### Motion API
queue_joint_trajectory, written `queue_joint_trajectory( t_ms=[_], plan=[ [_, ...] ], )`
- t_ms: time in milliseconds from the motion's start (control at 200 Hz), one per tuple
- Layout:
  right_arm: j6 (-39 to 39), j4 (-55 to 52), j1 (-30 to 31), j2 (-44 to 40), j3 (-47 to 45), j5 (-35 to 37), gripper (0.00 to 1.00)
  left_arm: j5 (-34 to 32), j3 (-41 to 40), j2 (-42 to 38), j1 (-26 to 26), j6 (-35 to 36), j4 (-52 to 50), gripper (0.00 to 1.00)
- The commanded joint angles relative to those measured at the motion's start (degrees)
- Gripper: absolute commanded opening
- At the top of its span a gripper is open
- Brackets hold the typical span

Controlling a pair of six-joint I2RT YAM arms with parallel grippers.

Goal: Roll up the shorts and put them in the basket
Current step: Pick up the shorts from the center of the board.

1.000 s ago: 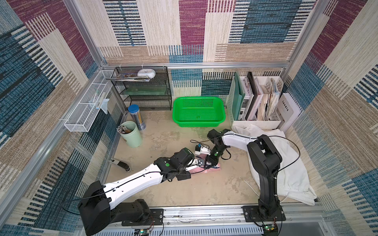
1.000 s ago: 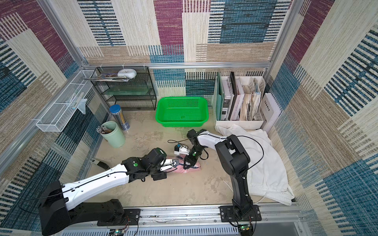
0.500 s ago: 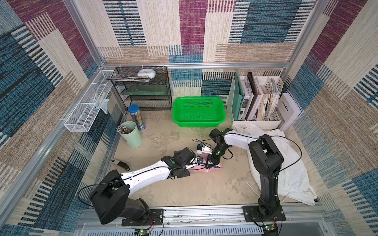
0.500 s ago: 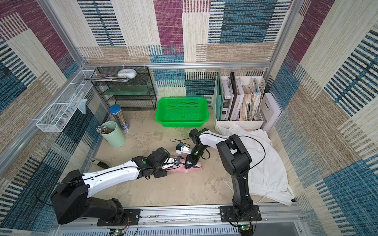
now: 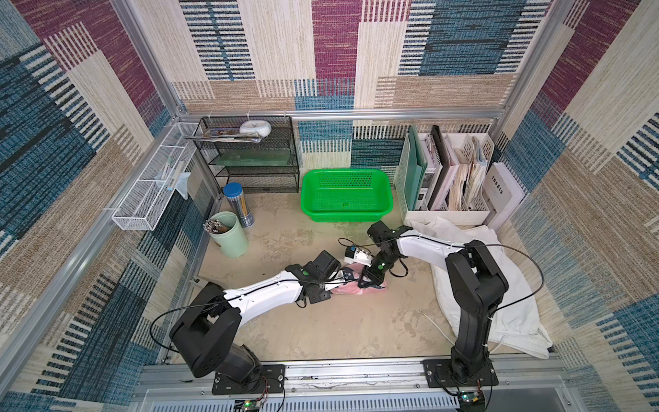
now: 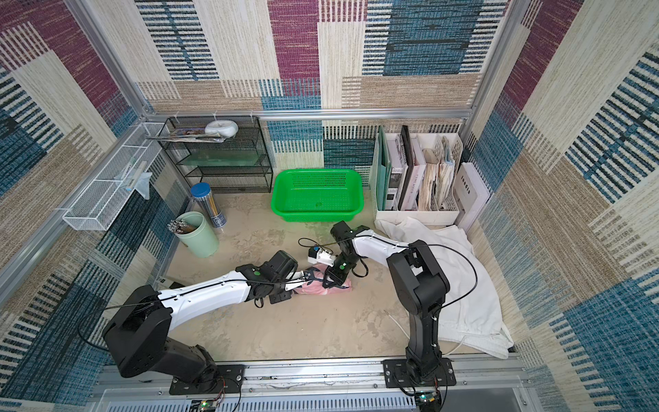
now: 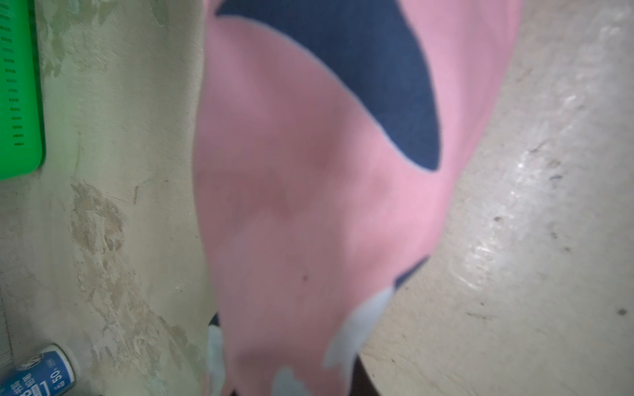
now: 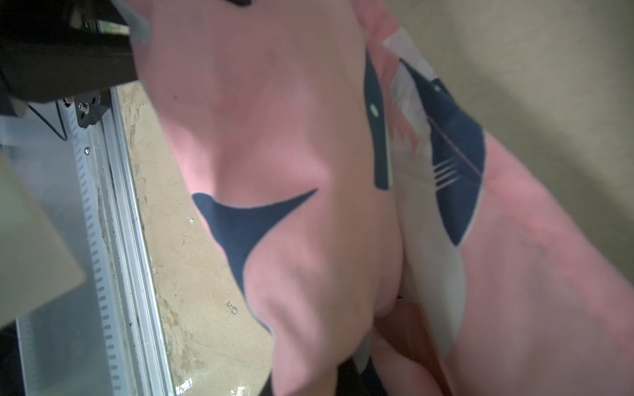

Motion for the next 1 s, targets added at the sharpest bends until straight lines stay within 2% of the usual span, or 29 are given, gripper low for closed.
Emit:
queue_joint_trajectory(
  t_ms=[0, 60, 160, 235, 366, 411, 451, 471, 481, 486, 491, 496, 511, 656, 751, 866, 996],
  plan=[
    [1.0, 2.45, 0.0, -0.34, -0.48, 1.46, 0.07, 2.57, 0.93, 1.3, 0.29, -1.66, -4.39, 0.13],
    [1.43, 3.0, -0.03, -0.14, -0.91, 1.42, 0.09, 2.96, 1.29, 2.05, 0.36, -2.15, -4.9, 0.0],
    [2.81, 5.58, -0.08, -1.06, -2.28, 2.97, 0.12, 3.2, 1.66, 2.74, 0.33, -2.7, -5.55, 0.0],
    [3.5, 7.49, -0.24, -2.59, -3.18, 4.2, 0.23, 3.16, 1.66, 2.91, 0.33, -2.82, -5.76, 0.0],
    [5.25, 11.3, -0.84, -6.68, -4.78, 7.7, 0.34, 2.44, 1.57, 2.88, 0.36, -2.9, -5.91, 0.0],
    [5.76, 12.25, -1.1, -8.0, -5.1, 9.22, 0.41, 2.27, 1.42, 3.05, 0.31, -2.82, -5.71, 0.0],
    [6.07, 13.53, -1.23, -9.41, -5.65, 10.58, 0.5, 2.22, 1.53, 3.31, 0.46, -2.74, -5.71, 0.0],
    [6.09, 14.13, -1.31, -10.11, -5.91, 11.41, 0.57, 2.12, 1.51, 3.45, 0.38, -2.73, -5.63, 0.0],
    [6.09, 14.38, -1.31, -10.53, -6.14, 11.64, 0.65, 2.09, 1.58, 3.51, 0.38, -2.77, -5.75, 0.0],
    [6.13, 14.64, -1.31, -10.72, -6.31, 11.86, 0.73, 2.06, 1.58, 3.52, 0.42, -2.75, -5.77, 0.0],
    [6.15, 14.86, -1.36, -10.94, -6.48, 12.01, 0.86, 2.04, 1.62, 3.57, 0.4, -2.78, -5.78, 0.0],
    [6.21, 15.1, -1.38, -11.14, -6.66, 12.17, 0.93, 1.99, 1.64, 3.59, 0.39, -2.76, -5.78, 0.0],
    [6.33, 15.83, -1.34, -11.68, -7.05, 12.64, 1.0, 2.01, 1.66, 3.61, 0.38, -2.85, -5.85, 0.0],
    [6.76, 24.19, -1.51, -19.78, -13.44, 19.35, 0.99, 1.84, 1.78, 3.38, 0.39, -2.9, -5.93, 0.0],
    [5.15, 33.39, -1.57, -28.24, -21.54, 22.79, 0.99, 1.59, 1.78, 2.96, 0.42, -2.86, -5.97, 0.0],
    [12.04, 46.91, -2.14, -38.47, -31.01, 31.99, 0.99, 1.58, 2.1, 2.87, 0.47, -2.89, -6.32, 0.0],
    [11.04, 46.9, -2.72, -42.98, -34.16, 32.25, 0.99, 1.65, 2.2, 2.73, 0.47, -3.01, -6.44, 0.0]
  ],
)
